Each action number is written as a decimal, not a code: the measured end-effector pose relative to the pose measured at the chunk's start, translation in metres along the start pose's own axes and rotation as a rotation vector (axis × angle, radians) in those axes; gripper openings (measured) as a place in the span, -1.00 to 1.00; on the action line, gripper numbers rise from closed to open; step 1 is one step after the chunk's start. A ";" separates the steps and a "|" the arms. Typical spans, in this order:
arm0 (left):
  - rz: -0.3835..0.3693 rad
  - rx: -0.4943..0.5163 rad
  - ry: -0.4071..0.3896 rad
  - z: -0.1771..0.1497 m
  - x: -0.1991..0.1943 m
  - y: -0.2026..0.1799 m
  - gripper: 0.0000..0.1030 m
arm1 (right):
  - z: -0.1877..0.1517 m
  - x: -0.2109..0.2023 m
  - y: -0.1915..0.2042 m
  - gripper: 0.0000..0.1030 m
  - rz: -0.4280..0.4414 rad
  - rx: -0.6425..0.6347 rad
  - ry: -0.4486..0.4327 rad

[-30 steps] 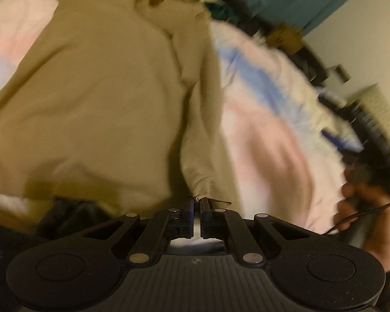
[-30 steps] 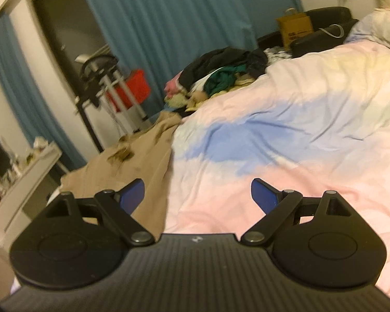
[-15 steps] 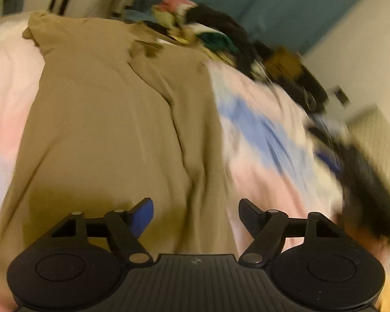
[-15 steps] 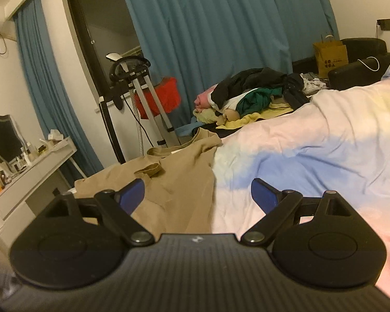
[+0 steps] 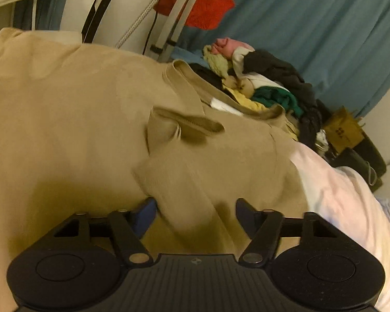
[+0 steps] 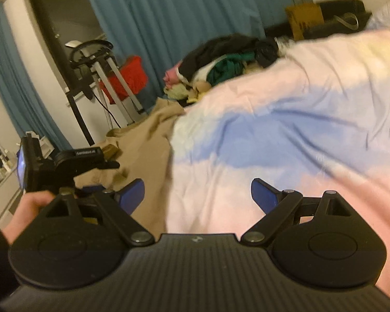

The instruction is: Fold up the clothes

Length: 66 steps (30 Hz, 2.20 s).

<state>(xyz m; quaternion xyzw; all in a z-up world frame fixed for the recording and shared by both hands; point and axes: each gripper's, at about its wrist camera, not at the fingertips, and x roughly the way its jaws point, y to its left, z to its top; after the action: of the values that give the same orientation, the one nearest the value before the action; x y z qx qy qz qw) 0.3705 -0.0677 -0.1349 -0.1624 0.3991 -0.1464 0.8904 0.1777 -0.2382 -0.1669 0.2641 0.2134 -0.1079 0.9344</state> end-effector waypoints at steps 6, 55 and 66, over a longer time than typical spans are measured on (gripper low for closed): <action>0.060 0.160 -0.074 0.027 0.003 -0.014 -0.89 | -0.006 0.023 -0.006 0.75 0.013 0.028 0.043; 0.010 0.374 0.203 -0.214 -0.263 -0.005 0.16 | -0.024 -0.078 0.040 0.75 0.046 -0.157 -0.072; 0.047 0.390 -0.105 -0.133 -0.311 -0.050 0.92 | 0.004 -0.110 0.060 0.75 0.070 -0.148 -0.071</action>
<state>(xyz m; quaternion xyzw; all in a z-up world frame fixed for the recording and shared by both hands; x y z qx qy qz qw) 0.0648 -0.0140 0.0079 0.0150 0.3197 -0.1916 0.9278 0.1001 -0.1801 -0.0869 0.1979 0.1784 -0.0685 0.9614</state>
